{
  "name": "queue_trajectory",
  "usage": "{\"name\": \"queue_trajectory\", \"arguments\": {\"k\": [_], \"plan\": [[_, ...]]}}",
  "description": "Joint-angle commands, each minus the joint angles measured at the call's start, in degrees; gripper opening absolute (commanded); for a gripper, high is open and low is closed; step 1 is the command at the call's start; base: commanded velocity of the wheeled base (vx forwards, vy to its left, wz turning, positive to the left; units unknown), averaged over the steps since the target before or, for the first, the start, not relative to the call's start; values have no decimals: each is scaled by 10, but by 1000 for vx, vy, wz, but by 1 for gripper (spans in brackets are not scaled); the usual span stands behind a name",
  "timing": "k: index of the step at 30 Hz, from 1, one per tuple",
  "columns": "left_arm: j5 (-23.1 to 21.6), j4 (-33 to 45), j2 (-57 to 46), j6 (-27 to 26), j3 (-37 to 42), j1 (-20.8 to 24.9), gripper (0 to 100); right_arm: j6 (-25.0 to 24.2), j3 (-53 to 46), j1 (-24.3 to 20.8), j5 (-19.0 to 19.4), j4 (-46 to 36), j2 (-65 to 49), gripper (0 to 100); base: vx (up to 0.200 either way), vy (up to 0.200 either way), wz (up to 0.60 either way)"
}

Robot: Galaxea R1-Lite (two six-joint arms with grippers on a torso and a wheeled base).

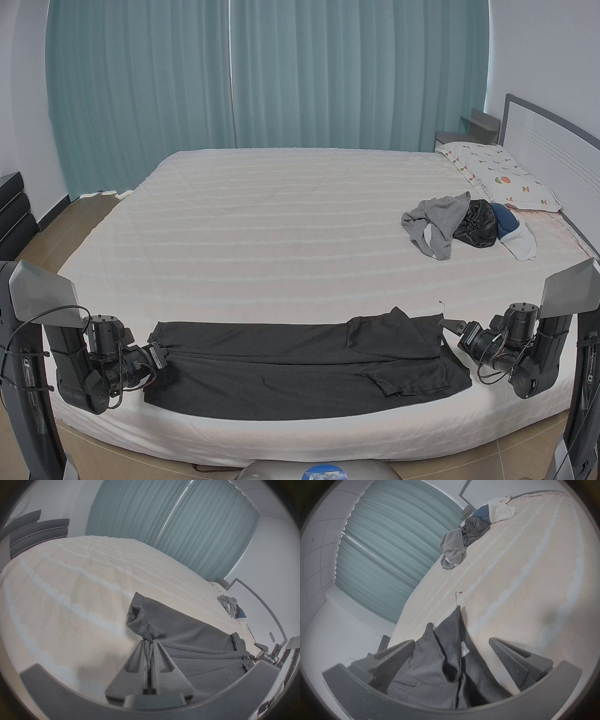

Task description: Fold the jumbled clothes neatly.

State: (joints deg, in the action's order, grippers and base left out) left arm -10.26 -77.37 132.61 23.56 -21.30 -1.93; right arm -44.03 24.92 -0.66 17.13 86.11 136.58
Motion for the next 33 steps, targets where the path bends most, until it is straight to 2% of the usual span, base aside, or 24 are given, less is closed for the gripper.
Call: {"name": "queue_trajectory", "arguments": {"k": [1,9,12,18,19,27,33], "plan": [[1,0,0,2,-3,0,0,0,0,0,0,0,0,100,0,0,0],[2,-1,-2,5,-16,5,0,0,0,0,1,0,1,100,0,0,0],[5,-1,-3,5,-16,11,0,0,0,0,1,0,1,100,0,-200,0],[39,-8,-7,10,-16,29,0,0,1,0,0,0,1,100,0,-200,0],[47,-8,-9,24,-16,38,0,0,1,0,1,0,0,100,0,-200,0],[52,-6,-68,51,-9,71,0,-1,0,0,1,0,-1,100,0,-200,0],[90,0,-94,51,-16,108,0,-1,0,0,0,0,-2,100,0,-200,0]]}}
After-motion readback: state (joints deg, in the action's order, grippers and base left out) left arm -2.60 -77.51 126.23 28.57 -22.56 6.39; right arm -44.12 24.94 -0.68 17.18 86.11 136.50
